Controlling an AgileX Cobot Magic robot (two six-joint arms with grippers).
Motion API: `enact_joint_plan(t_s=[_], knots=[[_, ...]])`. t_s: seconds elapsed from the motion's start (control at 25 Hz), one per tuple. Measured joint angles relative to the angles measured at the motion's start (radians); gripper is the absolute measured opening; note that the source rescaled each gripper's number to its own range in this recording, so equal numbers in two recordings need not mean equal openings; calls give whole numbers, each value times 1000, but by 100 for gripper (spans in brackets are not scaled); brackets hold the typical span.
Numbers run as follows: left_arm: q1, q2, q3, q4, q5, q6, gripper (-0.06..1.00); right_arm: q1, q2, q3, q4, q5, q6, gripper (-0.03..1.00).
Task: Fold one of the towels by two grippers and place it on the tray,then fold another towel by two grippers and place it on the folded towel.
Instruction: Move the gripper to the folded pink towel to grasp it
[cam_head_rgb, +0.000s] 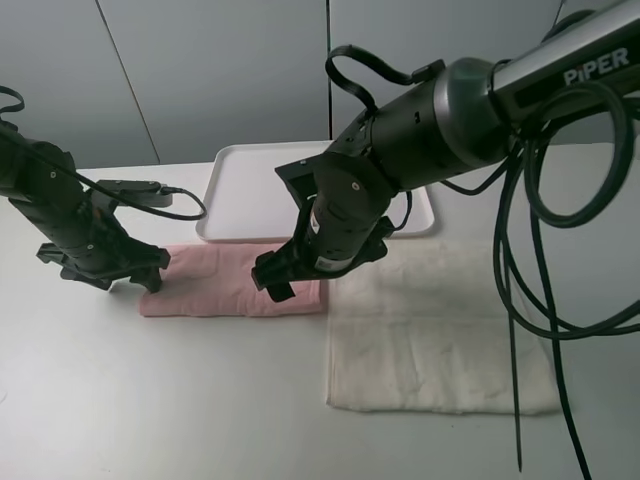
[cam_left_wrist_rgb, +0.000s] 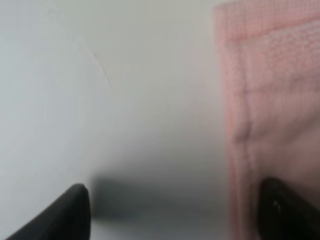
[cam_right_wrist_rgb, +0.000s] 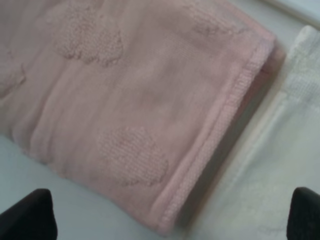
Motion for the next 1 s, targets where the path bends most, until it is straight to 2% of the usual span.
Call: enact_joint_plan(t_s=[0.2,0.52,0.76,1.0], knots=[[44,-13,38,-45,-40,-8,88,0,6,-38,17,6,-22,100],[61,-47,60,-3,-1,1,88,-52,8,-49,58,7,-48,100],[63,-49,60,14,36,7,88,-55,58,-125,216,37,-168,100],[64,-51,60,17,47,8,88,-55,125,-202,296,82,-219,100]])
